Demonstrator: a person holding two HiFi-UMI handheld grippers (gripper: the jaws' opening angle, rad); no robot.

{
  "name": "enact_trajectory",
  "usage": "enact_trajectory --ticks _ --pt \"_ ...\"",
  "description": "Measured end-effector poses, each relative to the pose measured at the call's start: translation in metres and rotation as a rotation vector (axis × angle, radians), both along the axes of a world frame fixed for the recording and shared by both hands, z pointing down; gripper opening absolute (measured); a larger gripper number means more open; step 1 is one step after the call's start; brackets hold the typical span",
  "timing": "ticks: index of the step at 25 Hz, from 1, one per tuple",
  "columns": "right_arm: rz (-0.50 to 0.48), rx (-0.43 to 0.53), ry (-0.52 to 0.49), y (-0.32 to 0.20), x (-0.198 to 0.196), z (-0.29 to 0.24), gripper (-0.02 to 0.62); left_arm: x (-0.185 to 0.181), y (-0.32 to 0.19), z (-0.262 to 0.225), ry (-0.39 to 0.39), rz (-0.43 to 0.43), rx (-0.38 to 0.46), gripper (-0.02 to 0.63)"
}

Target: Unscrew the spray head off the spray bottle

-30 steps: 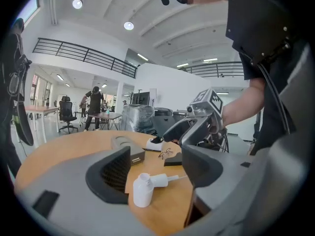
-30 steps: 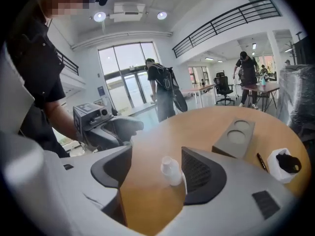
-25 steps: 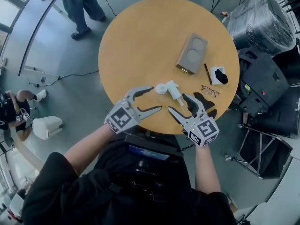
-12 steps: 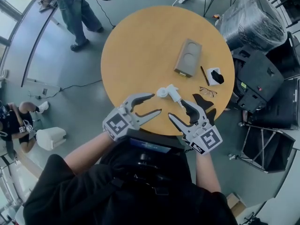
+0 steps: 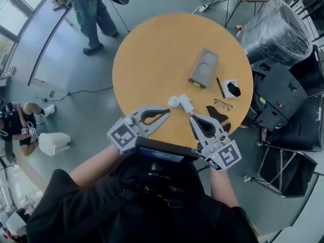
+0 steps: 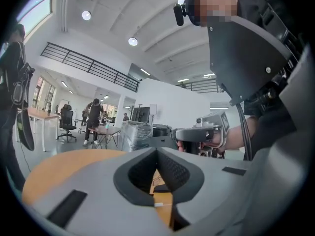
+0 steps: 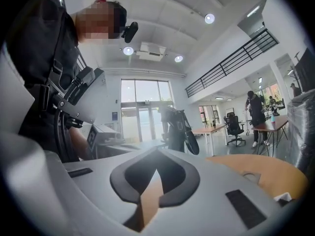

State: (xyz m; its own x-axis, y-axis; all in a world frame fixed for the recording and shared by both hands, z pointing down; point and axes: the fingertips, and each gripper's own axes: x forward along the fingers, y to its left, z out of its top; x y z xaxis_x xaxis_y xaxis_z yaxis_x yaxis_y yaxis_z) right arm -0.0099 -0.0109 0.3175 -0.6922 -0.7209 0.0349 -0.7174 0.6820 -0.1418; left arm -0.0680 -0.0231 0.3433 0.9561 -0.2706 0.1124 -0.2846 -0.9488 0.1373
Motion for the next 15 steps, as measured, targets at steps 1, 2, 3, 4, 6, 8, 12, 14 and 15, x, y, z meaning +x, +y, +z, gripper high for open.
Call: enact_trajectory --ticks 1,2,3,4,6,8,12,14,15 --pt "-0.007 0.003 -0.008 0.004 0.004 -0.003 0.002 0.004 0.006 -0.002 -0.001 -0.003 0.002 0.008" --pt "-0.016 0.008 -0.012 0.008 0.008 -0.005 0.002 0.009 0.012 -0.003 0.000 -0.007 0.003 0.006" --pt "-0.026 0.014 -0.014 0.013 0.012 -0.007 0.002 0.013 0.017 -0.005 0.006 -0.011 0.001 0.006" --pt "-0.036 0.020 -0.015 0.017 0.015 -0.009 0.001 0.018 0.022 -0.006 0.015 -0.017 -0.003 0.006" --pt "-0.053 0.029 -0.018 0.027 0.021 -0.012 0.001 0.025 0.031 -0.011 0.030 -0.030 -0.009 0.006" --pt "-0.066 0.037 -0.015 0.037 0.026 -0.015 0.000 0.031 0.041 -0.015 0.033 -0.040 -0.009 0.006" --pt "-0.082 0.051 -0.023 0.053 0.032 -0.020 0.000 0.037 0.056 -0.022 0.034 -0.049 0.002 0.006" --pt "-0.086 0.054 -0.026 0.057 0.033 -0.020 0.000 0.038 0.059 -0.023 0.034 -0.055 0.011 0.006" --pt "-0.089 0.055 -0.026 0.059 0.033 -0.020 0.000 0.038 0.060 -0.023 0.034 -0.059 0.012 0.006"
